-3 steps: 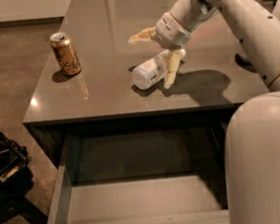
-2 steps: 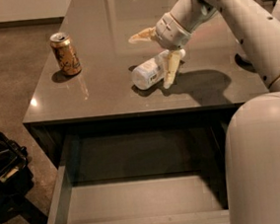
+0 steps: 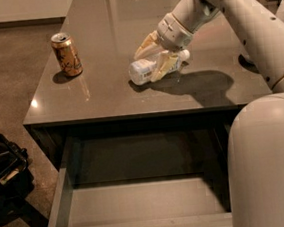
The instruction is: Place blue plastic bottle into top drawer
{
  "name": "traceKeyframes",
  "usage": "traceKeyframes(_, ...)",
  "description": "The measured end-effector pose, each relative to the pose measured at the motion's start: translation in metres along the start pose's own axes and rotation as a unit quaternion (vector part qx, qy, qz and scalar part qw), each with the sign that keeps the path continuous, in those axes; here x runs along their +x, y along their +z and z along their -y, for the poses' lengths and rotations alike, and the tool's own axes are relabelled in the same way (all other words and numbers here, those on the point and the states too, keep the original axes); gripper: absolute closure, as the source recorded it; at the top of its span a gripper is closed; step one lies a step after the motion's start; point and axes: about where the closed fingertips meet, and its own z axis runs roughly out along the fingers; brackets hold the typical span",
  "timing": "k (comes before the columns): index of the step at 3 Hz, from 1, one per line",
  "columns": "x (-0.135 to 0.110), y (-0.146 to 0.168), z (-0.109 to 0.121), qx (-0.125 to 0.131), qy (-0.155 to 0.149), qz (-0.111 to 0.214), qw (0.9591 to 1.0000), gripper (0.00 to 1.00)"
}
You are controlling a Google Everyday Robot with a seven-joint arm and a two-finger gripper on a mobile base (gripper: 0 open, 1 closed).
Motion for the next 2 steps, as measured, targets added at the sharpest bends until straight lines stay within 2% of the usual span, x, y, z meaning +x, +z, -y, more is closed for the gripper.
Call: traceKeyframes(2, 0.0, 0.0, 0.0, 0.0, 0.0, 0.0, 1.0, 0.88)
